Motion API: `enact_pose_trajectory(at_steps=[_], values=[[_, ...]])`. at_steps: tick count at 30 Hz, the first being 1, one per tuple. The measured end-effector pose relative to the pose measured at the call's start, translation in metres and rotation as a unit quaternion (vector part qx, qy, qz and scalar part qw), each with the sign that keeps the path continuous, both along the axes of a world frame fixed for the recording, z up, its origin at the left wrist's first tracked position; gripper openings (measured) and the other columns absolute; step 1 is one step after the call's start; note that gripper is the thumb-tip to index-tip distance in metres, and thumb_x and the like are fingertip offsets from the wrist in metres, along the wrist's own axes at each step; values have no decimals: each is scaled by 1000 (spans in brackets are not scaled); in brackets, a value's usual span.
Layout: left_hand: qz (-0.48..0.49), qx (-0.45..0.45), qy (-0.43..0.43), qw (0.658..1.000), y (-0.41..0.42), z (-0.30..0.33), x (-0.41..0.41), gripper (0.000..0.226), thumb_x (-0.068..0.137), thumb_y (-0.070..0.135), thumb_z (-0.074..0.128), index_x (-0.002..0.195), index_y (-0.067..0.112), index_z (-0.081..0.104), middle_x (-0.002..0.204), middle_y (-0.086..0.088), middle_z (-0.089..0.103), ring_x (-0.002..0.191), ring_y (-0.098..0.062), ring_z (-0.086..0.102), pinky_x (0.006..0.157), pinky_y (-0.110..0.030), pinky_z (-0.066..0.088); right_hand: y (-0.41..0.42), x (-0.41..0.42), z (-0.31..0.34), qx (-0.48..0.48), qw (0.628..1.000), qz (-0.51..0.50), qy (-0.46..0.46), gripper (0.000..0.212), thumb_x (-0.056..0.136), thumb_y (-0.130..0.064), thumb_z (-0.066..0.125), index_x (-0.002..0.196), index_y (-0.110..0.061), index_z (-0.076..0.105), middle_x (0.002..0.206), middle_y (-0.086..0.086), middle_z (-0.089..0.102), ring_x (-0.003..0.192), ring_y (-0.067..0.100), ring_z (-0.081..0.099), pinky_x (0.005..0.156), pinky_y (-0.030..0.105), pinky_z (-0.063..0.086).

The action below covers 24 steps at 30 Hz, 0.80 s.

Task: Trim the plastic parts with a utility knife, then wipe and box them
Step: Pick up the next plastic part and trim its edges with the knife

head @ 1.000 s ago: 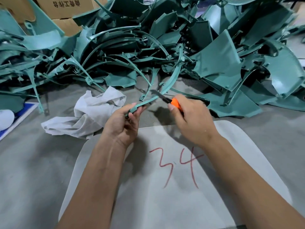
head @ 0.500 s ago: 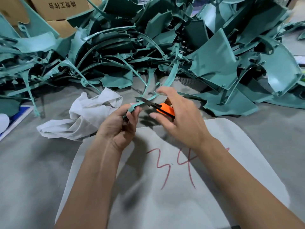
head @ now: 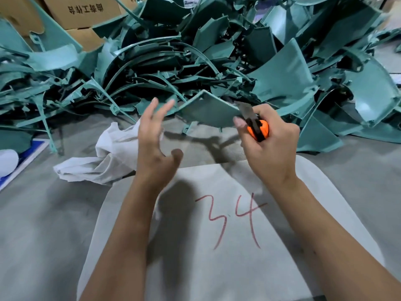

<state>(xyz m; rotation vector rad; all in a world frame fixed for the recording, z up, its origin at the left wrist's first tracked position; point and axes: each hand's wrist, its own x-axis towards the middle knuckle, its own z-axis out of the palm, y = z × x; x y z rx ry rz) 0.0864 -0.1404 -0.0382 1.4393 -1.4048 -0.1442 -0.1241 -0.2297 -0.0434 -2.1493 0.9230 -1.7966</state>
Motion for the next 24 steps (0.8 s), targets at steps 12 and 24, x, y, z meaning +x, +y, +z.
enact_pose_trajectory(at_steps=[12,24], values=[[-37,-10,270,962,-18,-17,-26,25,100,5,58,114,23,68,110,-1,77,100,-23,73,86,-48,61,10,1,6,84,989,121,12,27,110,-31,45,121,-6,38,78,-23,48,66,3,48,64,20,36],[8,-53,127,990,-14,-14,-37,16,93,-6,61,100,9,58,89,-6,67,81,-25,61,77,-46,53,36,20,5,6,973,34,226,46,106,-56,37,109,-15,56,71,-11,42,60,31,54,52,38,37]])
